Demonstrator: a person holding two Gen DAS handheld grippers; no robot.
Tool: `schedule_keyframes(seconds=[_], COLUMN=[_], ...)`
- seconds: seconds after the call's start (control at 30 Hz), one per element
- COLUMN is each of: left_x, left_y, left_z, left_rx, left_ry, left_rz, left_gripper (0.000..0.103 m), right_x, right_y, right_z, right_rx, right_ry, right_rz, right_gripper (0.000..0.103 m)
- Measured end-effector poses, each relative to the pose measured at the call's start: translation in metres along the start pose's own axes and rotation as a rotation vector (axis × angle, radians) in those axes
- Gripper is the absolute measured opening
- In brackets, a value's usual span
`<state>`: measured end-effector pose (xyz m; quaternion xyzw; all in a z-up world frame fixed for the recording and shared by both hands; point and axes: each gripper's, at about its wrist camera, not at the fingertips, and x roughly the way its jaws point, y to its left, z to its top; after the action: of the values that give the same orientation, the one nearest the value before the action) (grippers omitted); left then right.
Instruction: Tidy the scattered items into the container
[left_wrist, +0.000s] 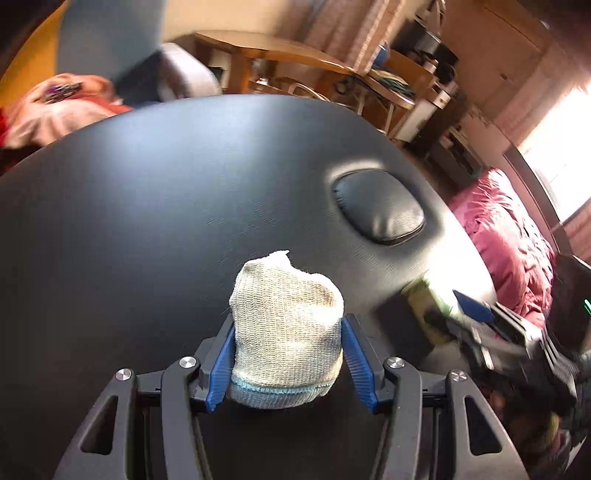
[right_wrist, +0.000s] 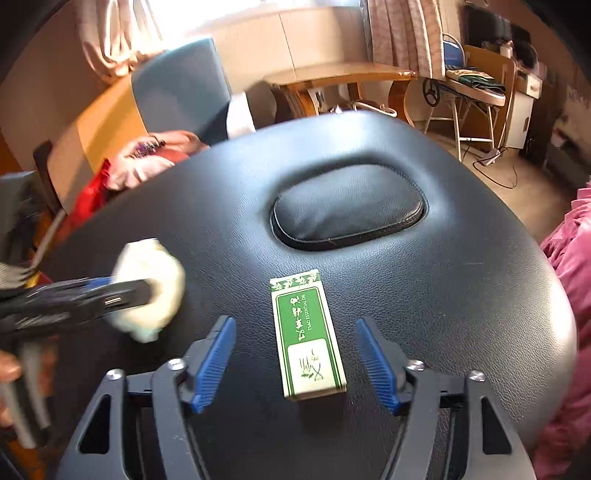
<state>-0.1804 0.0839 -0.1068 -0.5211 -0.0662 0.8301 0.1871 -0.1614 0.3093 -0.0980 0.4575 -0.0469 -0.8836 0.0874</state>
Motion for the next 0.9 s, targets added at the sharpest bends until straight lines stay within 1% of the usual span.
schedule_keyframes(seconds=[0.03, 0.07, 0.13, 0.27, 0.33, 0.53, 0.63, 0.73, 0.77, 0.8, 0.87, 0.9], left_x=[-0.007, -0.014, -0.028, -0.052, -0.063, -0.092, -0.099, -0.105, -0.107, -0.109, -0.114, -0.117], left_y=[0.007, 0.013, 0.028, 0.06, 0.074, 0.105, 0.11, 0.114, 0.115, 0.115, 0.109, 0.106], left_z=[-0.008, -0.015, -0.032, -0.066, -0.08, -0.113, -0.125, -0.134, -0.138, -0.141, -0.144, -0.146], left_rx=[-0.005, -0.008, -0.034, -0.099, -0.136, -0.203, -0.195, -0.2, -0.193, -0.183, -0.159, -0.146], left_ry=[-0.009, -0.018, -0.026, -0.042, -0.055, -0.094, -0.113, -0.124, -0.129, -0.133, -0.143, -0.149], left_rz=[0.018, 0.031, 0.048, 0.088, 0.096, 0.142, 0.181, 0.198, 0.2, 0.2, 0.205, 0.208], left_gripper=[0.056, 0.056, 0.056, 0.056, 0.056, 0.056, 0.056, 0.057, 0.059, 0.059, 0.066, 0.067], right_x=[0.002, 0.004, 0.003, -0.006, -0.01, -0.012, -0.01, -0.008, -0.008, -0.008, -0.008, -0.01], right_y=[0.003, 0.005, 0.014, 0.048, 0.069, 0.141, 0.173, 0.198, 0.204, 0.209, 0.215, 0.215], right_z=[-0.001, -0.001, -0.004, -0.015, -0.022, -0.044, -0.056, -0.065, -0.068, -0.071, -0.074, -0.076], right_rx=[-0.008, -0.017, -0.018, -0.056, -0.078, -0.155, -0.195, -0.231, -0.237, -0.244, -0.243, -0.239], right_ry=[0.008, 0.016, 0.022, 0.016, 0.017, 0.038, 0.054, 0.074, 0.077, 0.079, 0.086, 0.085], right_rz=[-0.022, -0.043, -0.031, 0.019, 0.054, 0.151, 0.172, 0.17, 0.167, 0.165, 0.165, 0.163], right_gripper=[0.033, 0.033, 0.031, 0.031, 0.031, 0.031, 0.031, 0.031, 0.031, 0.031, 0.035, 0.034])
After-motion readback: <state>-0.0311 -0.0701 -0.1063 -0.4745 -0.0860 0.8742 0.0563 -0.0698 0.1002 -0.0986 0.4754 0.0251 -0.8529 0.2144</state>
